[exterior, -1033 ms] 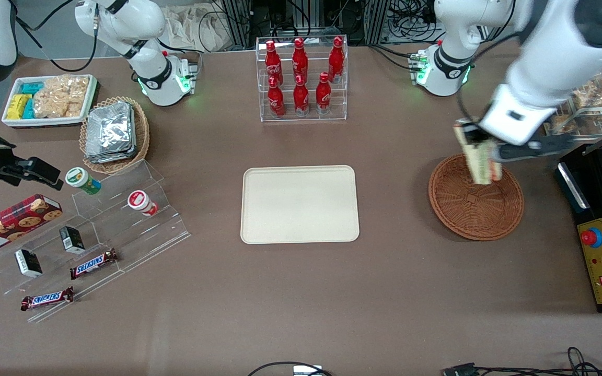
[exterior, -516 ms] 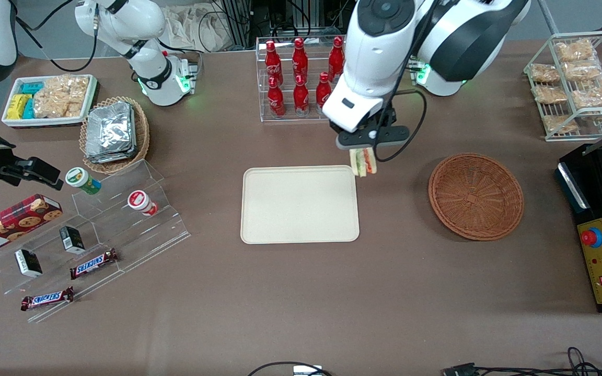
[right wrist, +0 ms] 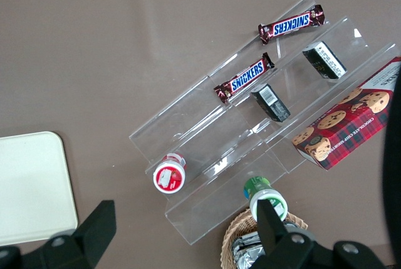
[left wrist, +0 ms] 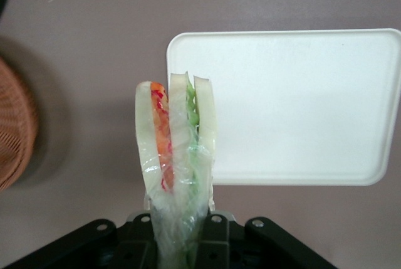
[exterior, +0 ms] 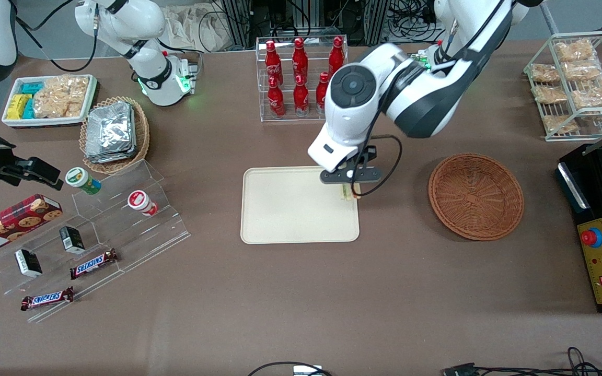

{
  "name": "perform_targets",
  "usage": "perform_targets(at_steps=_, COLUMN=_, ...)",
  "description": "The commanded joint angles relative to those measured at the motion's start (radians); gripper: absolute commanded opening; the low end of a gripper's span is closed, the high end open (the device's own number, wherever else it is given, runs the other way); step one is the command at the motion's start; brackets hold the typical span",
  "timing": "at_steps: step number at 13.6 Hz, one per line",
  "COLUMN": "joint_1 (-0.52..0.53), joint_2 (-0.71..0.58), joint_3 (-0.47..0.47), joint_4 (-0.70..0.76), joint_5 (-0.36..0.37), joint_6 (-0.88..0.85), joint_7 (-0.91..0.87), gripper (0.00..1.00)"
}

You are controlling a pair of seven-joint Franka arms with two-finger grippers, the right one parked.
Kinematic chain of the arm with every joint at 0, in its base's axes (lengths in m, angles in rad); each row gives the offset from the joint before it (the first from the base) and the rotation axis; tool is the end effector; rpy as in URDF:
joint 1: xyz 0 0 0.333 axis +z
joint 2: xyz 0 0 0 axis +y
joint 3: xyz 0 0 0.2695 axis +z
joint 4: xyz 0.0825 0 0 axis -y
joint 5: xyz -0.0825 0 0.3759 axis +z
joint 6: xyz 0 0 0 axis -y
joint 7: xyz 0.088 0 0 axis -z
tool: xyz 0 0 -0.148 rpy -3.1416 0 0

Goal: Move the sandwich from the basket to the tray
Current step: 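Carry the sandwich over the cream tray and lower it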

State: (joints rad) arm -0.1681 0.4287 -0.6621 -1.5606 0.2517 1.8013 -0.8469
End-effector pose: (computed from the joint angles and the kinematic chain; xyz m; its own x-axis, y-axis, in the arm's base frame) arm 0.4677 -0.4152 0.3511 0.9968 -0.0188 -0.0771 -0.0232 -0.9981 -0.0568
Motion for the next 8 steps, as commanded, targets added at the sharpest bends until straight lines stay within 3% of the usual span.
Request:
perform_targets(at_steps=1, joint_1=0.015, joint_2=0.039, joint_3=-0.013, joint_4=-0.111, joint_5=0.084, joint_6=0.145, joint_7=-0.001, gripper=0.0)
perform_targets(at_steps=4, joint_1=0.013, joint_2=0.151, joint_3=-0.01, joint_4=-0.114, joint_5=0.184, joint_6=0.248, joint_7=-0.024, gripper=0.0)
perform_targets(at_steps=8, joint_1=0.012, joint_2=0.228, joint_3=-0.005, joint_4=-0.114, joint_5=0.233, joint_6=0.316, joint_7=-0.052, gripper=0.0)
